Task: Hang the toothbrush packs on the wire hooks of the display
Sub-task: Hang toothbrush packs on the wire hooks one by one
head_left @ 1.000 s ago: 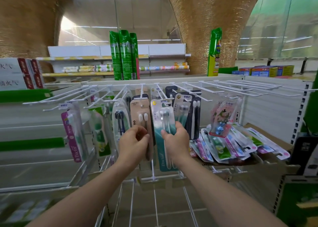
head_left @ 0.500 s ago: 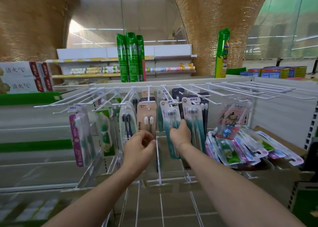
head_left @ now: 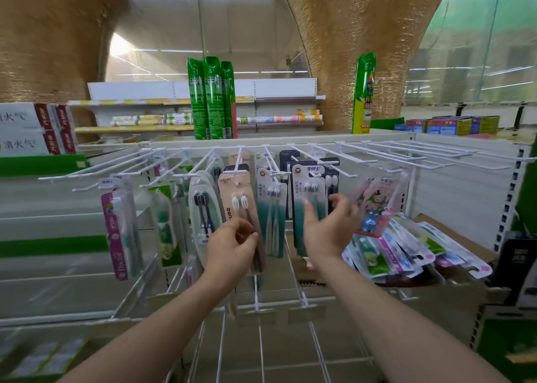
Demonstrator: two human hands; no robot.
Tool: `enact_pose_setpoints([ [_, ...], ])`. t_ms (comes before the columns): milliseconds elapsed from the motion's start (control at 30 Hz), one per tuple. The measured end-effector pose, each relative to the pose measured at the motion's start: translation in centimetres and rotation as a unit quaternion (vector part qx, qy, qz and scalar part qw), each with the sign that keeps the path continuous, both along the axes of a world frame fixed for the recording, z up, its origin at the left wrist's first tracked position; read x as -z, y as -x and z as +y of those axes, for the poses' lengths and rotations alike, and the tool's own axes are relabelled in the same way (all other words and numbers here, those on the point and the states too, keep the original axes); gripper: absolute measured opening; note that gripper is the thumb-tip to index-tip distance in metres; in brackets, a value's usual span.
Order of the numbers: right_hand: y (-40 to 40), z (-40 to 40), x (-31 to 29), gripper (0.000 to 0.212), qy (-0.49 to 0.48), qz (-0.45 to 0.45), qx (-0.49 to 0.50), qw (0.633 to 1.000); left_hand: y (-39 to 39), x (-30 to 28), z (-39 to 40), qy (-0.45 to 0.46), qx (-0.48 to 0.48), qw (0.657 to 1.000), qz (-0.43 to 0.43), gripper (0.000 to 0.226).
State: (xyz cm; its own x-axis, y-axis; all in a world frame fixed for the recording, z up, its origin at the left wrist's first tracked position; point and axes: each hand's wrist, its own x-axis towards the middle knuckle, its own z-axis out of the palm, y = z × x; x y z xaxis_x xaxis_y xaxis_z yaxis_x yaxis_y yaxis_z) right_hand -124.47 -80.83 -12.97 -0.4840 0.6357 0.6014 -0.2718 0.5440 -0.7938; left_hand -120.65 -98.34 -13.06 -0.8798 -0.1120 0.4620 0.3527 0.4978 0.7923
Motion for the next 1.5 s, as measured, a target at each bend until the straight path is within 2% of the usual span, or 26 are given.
enact_pose_setpoints([
  [67, 0.8, 1.3, -0.9, 0.063, -0.001, -0.067, -0.002, 0.998, 0.1, 0.1, 0.3, 0.002, -0.003, 1.000, 0.006, 0.008],
  [100, 1.4, 1.6, -1.1, 0.064, 0.008, -0.103, -0.026, 0.994, 0.1, 0.2, 0.4, 0.002, -0.004, 1.000, 0.006, 0.008],
  [200, 2.5, 1.9, -1.0, 0.050, 0.054, -0.156, -0.117, 0.979, -0.2, 0.1, 0.8, -0.007, 0.000, 1.000, 0.002, 0.008],
  [300, 3.0, 2.0, -0.5, 0.038, 0.048, -0.177, -0.146, 0.972, -0.3, 0.0, 1.0, -0.004, -0.006, 1.000, 0.005, 0.010],
  [500, 2.1, 2.3, -0.8, 0.017, 0.124, -0.153, -0.166, 0.966, -0.6, 0.1, 1.2, -0.006, -0.005, 1.000, -0.003, 0.010],
  [633, 0.2, 2.8, -0.1, 0.023, 0.097, -0.096, -0.177, 0.975, -0.5, 0.5, 1.5, 0.003, -0.005, 1.000, -0.005, 0.009],
  [767, -1.7, 2.9, 0.3, 0.019, 0.107, -0.056, -0.190, 0.974, -0.6, 0.6, 2.5, -0.015, 0.001, 1.000, -0.005, 0.010],
  [933, -3.6, 1.9, 0.6, 0.013, 0.094, -0.011, -0.216, 0.972, -1.0, 1.0, 3.2, 0.037, -0.004, 0.999, 0.016, 0.009],
  [1167, -4.5, -1.7, 1.6, 0.011, 0.089, -0.053, -0.281, 0.954, -1.3, 0.6, 0.9, 0.005, -0.059, 0.998, 0.000, 0.011],
  [1500, -2.1, -3.8, -0.1, 0.007, 0.138, -0.082, -0.254, 0.954, -2.4, 0.6, -2.4, 0.018, -0.084, 0.996, 0.003, 0.011],
])
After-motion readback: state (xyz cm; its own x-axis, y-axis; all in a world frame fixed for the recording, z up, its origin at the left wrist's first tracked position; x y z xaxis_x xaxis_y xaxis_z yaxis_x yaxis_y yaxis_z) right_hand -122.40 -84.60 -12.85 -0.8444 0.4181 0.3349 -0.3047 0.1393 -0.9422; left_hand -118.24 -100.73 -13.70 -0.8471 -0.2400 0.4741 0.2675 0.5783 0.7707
